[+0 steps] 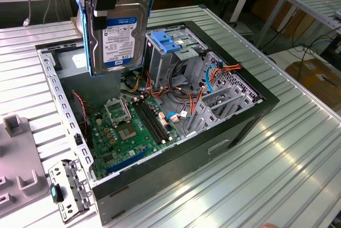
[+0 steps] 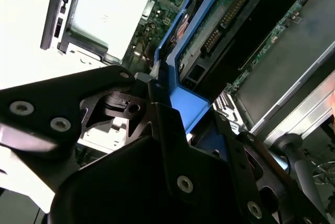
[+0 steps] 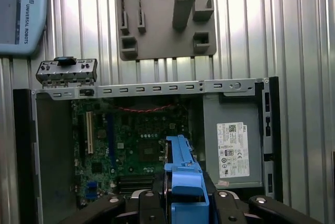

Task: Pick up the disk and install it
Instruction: 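Insert the disk into the insertion slot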

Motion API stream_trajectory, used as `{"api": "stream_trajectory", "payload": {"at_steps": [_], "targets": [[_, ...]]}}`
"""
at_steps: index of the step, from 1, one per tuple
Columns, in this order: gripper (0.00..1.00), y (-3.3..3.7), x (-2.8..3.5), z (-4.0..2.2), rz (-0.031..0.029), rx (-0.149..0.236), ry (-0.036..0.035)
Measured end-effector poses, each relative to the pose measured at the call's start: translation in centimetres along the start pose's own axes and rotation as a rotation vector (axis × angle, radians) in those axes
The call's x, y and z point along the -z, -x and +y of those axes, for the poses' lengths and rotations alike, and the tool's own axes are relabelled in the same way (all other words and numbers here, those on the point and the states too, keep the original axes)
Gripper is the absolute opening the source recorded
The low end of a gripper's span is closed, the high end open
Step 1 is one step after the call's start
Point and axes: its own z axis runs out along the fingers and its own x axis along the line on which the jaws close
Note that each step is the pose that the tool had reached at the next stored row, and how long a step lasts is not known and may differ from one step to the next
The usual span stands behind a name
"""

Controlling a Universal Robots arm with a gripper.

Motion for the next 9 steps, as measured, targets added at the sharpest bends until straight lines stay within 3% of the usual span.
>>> {"api": "stream_trajectory", "payload": {"at_steps": [3,7,9], "targets": [[0.37,-0.48,-0.06,-0.54,0.0011,0.000,0.0003],[0.37,-0.40,-0.13,-2.31,0.0017,0.000,0.0002],[0.37,-0.32,-0.16,-3.73,0.0020,0.000,0.0002]]}}
